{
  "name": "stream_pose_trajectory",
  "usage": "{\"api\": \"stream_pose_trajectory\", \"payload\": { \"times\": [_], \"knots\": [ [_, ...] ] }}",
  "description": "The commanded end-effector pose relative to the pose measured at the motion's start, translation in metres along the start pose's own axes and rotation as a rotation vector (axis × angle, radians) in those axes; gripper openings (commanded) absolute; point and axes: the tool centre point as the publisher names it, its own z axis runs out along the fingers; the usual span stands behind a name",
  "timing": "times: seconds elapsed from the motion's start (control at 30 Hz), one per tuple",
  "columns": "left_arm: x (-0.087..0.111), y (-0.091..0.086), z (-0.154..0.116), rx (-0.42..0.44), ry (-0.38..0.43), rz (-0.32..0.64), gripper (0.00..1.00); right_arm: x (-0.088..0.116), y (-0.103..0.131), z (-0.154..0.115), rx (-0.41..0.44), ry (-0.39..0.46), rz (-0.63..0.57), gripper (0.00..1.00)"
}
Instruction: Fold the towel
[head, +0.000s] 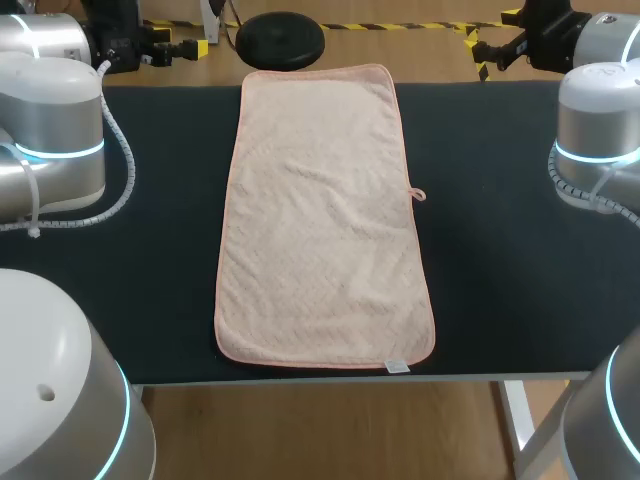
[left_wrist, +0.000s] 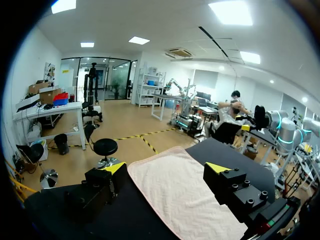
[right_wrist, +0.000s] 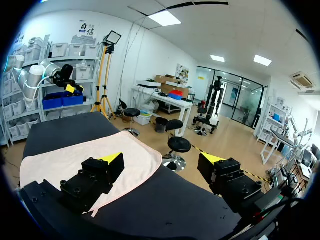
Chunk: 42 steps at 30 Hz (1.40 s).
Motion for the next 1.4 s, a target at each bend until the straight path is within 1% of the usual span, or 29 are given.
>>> {"api": "stream_pose_trajectory", "payload": {
  "times": [0.03,0.57,0.6,0.63,0.67,0.73,0.77,0.8,0.83,0.87,0.9,0.93,0.97,1.03,1.07,1.1,1.13,1.17,1.23,1.27,1.3,1.4],
  "knots": [
    [0.000,0.001,0.000,0.005,0.000,0.001,1.00,0.000,0.000,0.001,-0.001,0.000,-0.001,1.00],
    [0.000,0.001,0.000,0.005,0.000,0.001,1.00,0.000,0.000,0.001,-0.001,0.000,-0.001,1.00],
    [0.000,0.001,0.000,0.005,0.000,0.001,1.00,0.002,0.000,0.002,0.029,0.028,-0.048,1.00],
    [0.002,0.003,0.003,-0.049,0.001,0.074,1.00,0.003,0.001,0.004,0.087,0.035,-0.115,1.00],
    [0.004,0.004,0.006,-0.096,0.011,0.144,1.00,0.005,0.002,0.006,0.132,0.061,-0.193,1.00],
    [0.007,0.008,0.013,-0.226,-0.008,0.286,1.00,0.009,0.007,0.009,0.244,0.100,-0.337,1.00],
    [0.009,0.012,0.015,-0.279,-0.007,0.368,1.00,0.010,0.010,0.010,0.279,0.120,-0.407,1.00],
    [0.011,0.014,0.017,-0.330,-0.006,0.429,1.00,0.012,0.012,0.011,0.321,0.147,-0.463,1.00],
    [0.013,0.016,0.019,-0.377,-0.005,0.469,1.00,0.014,0.014,0.013,0.359,0.166,-0.525,1.00],
    [0.014,0.017,0.020,-0.410,-0.010,0.504,1.00,0.016,0.015,0.014,0.393,0.175,-0.582,1.00],
    [0.016,0.021,0.021,-0.453,-0.014,0.585,1.00,0.018,0.016,0.015,0.414,0.201,-0.630,1.00],
    [0.018,0.023,0.021,-0.476,0.000,0.620,1.00,0.020,0.017,0.016,0.432,0.235,-0.672,1.00],
    [0.019,0.025,0.021,-0.495,0.016,0.642,1.00,0.022,0.017,0.017,0.449,0.243,-0.716,1.00],
    [0.022,0.031,0.021,-0.560,0.028,0.726,1.00,0.027,0.016,0.020,0.485,0.291,-0.796,1.00],
    [0.022,0.033,0.021,-0.586,0.041,0.746,1.00,0.029,0.016,0.021,0.504,0.303,-0.838,1.00],
    [0.026,0.033,0.020,-0.612,0.035,0.773,1.00,0.031,0.015,0.022,0.519,0.318,-0.891,1.00],
    [0.029,0.034,0.019,-0.638,0.038,0.797,1.00,0.034,0.013,0.024,0.545,0.355,-0.947,1.00],
    [0.027,0.037,0.018,-0.658,0.053,0.816,1.00,0.036,0.012,0.024,0.556,0.358,-0.990,1.00],
    [0.027,0.041,0.017,-0.673,0.064,0.838,1.00,0.037,0.012,0.027,0.556,0.357,-0.989,1.00],
    [0.027,0.042,0.016,-0.680,0.075,0.834,1.00,0.038,0.012,0.028,0.548,0.367,-0.984,1.00],
    [0.027,0.042,0.015,-0.678,0.076,0.833,1.00,0.039,0.011,0.028,0.546,0.366,-0.961,1.00],
    [0.026,0.043,0.015,-0.667,0.083,0.822,1.00,0.039,0.011,0.028,0.546,0.366,-0.961,1.00]
  ]
}}
